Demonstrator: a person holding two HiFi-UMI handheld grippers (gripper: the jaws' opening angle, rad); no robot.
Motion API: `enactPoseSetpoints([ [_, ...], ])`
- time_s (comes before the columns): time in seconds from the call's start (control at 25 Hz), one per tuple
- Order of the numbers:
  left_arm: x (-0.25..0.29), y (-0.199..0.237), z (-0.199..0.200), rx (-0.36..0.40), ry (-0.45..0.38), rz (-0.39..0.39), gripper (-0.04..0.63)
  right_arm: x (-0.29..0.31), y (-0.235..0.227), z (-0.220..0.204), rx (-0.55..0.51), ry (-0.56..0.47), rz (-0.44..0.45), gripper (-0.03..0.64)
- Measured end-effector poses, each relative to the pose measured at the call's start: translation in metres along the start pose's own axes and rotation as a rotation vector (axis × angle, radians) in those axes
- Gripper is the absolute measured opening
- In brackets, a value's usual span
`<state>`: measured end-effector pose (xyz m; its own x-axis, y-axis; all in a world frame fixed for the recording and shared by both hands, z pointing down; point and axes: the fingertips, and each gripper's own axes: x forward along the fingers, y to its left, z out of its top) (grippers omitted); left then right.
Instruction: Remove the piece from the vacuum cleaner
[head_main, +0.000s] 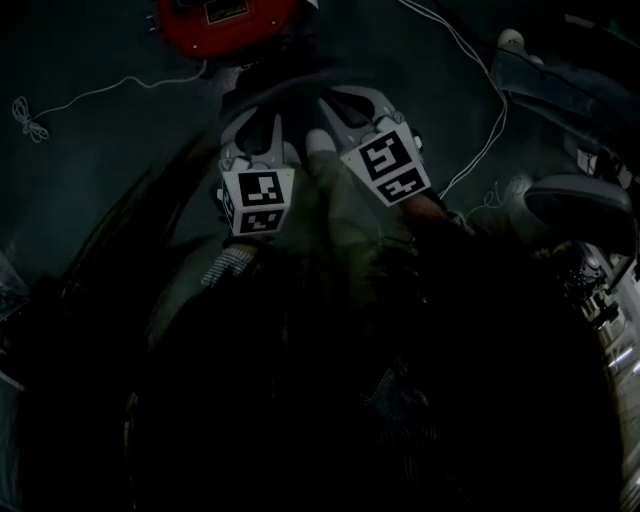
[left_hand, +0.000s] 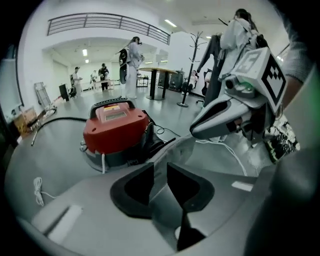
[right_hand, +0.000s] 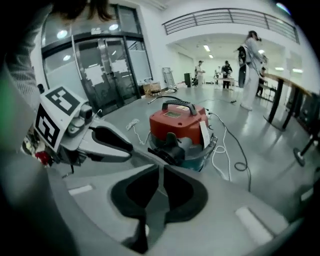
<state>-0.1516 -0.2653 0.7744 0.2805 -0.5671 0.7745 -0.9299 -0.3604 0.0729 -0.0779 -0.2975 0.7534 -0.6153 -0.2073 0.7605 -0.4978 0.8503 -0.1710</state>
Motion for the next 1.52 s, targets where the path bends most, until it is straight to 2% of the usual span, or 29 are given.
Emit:
enactPoseSetpoints([
  [0.12,0.007,0.005,0.004,0.125,0.0,0.035,0.105,0.006,-0.02,-0.001,-0.125,0.044,-0.062,0.031],
  [0.2,0.013,0.01,0.005,0.175,0.011,0.05,0.129,0.011,-0.025,-0.001,-0.171,0.064,-0.069,0.048],
  [0.36,0.029,0.015,0.0,0.223,0.076,0.039,0.163,0.026,-0.025,-0.009,-0.26,0.129,-0.025,0.111],
  [0.44,0.033,0.016,-0.003,0.255,0.103,0.041,0.158,0.032,-0.024,-0.016,-0.336,0.175,-0.018,0.112],
  [0.48,0.034,0.016,-0.005,0.262,0.11,0.045,0.136,0.035,-0.024,-0.019,-0.382,0.198,-0.022,0.112],
  [0.6,0.038,0.018,-0.007,0.258,0.118,0.047,0.117,0.047,-0.026,-0.029,-0.535,0.286,-0.032,0.112],
  [0.68,0.04,0.017,-0.008,0.254,0.127,0.039,0.102,0.052,-0.025,-0.034,-0.6,0.343,-0.016,0.068],
  [0.72,0.04,0.017,-0.008,0.247,0.13,0.036,0.089,0.053,-0.024,-0.034,-0.601,0.354,-0.005,0.04],
  [0.88,0.037,0.015,-0.008,0.202,0.141,0.011,0.037,0.047,-0.02,-0.03,-0.516,0.34,0.019,0.026],
  [1.12,0.025,0.006,-0.017,0.095,0.169,-0.031,0.031,0.036,-0.004,-0.04,-0.478,0.364,0.045,0.025],
  [1.36,0.007,-0.01,-0.025,0.046,0.182,-0.046,0.031,0.02,0.01,-0.045,-0.43,0.371,0.044,0.025],
  [1.52,-0.018,-0.024,-0.016,-0.02,0.186,-0.056,0.031,-0.005,0.019,-0.037,-0.362,0.366,0.044,0.025],
])
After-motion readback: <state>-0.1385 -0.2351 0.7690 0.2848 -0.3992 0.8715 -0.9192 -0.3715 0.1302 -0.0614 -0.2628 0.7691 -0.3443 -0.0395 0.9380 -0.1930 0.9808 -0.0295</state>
